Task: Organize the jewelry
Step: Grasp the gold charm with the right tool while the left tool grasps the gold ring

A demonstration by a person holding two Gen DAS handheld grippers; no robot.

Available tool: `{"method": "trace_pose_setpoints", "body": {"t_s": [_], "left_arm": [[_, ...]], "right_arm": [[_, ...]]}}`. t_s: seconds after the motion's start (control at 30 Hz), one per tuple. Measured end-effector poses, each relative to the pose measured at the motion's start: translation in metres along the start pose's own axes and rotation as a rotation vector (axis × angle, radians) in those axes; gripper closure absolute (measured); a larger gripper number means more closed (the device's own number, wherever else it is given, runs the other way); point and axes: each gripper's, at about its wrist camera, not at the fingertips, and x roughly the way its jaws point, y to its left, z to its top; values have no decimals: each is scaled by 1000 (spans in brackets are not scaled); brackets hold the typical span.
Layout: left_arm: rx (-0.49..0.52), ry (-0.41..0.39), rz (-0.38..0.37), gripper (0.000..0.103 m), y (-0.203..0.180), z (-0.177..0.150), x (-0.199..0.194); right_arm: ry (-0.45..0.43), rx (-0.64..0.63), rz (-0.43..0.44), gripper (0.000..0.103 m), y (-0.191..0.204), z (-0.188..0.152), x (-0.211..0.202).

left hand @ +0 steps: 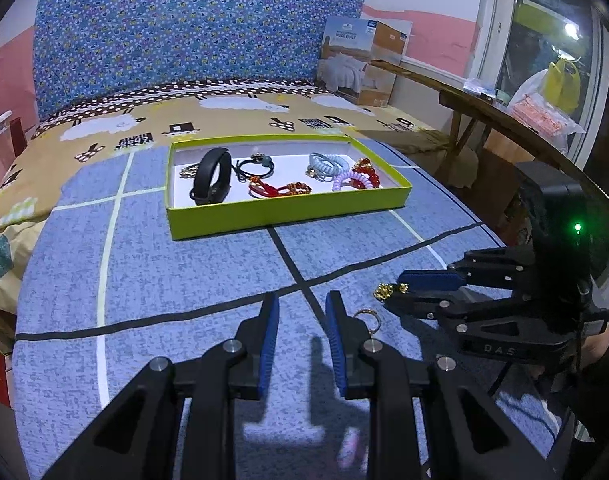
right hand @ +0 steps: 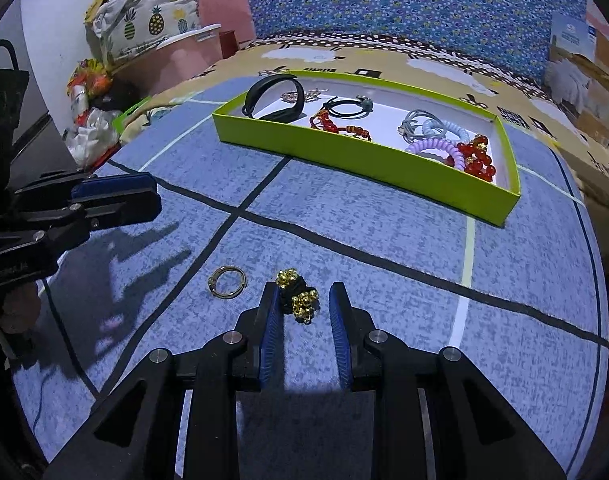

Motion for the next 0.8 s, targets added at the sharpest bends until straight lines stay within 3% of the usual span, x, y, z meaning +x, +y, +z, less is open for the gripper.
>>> {"method": "trace_pose_setpoints", "body": {"t_s": [0.1, 0.2, 0.3, 0.8], "left_arm": [[14, 6, -8, 78, -4, 0, 1], [29, 15, -18, 76, -10, -1, 4], [40, 25, -34, 63, -16, -2, 8], [123, 117, -31, 63, -47, -7, 34]], "right_arm": [[2, -6, -7, 77, 2, 0, 0], [0, -6, -22, 84, 2, -1, -1], [-2, -3, -33, 84, 2, -3, -4], [-10, 39, -40, 84, -8, -11, -14]]}}
